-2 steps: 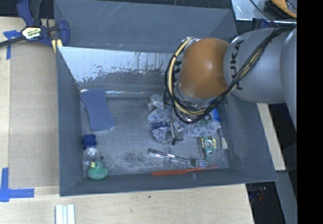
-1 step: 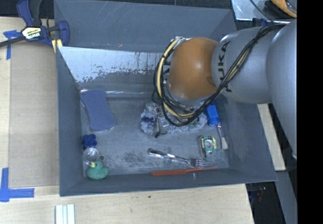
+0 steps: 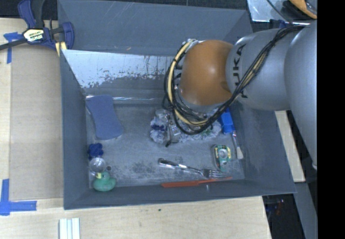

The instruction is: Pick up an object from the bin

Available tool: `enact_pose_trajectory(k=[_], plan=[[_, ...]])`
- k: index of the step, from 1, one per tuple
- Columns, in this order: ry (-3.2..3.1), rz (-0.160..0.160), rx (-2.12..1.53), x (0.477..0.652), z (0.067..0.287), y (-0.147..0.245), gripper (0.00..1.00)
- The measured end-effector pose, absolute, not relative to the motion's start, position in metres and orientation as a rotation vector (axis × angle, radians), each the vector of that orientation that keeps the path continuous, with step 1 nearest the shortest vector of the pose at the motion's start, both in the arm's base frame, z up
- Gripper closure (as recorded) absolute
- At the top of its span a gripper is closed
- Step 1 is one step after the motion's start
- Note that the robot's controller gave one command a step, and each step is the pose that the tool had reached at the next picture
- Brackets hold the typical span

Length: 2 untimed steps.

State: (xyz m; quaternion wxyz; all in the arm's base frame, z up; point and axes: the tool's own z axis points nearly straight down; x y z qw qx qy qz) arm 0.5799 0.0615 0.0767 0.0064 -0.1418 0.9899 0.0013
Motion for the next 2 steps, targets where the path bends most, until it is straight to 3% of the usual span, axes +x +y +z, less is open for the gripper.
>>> enact_pose_trajectory(k=[2], plan=[[3.097,0.003,-0.442,0.58,0.116,0.061,1.0]])
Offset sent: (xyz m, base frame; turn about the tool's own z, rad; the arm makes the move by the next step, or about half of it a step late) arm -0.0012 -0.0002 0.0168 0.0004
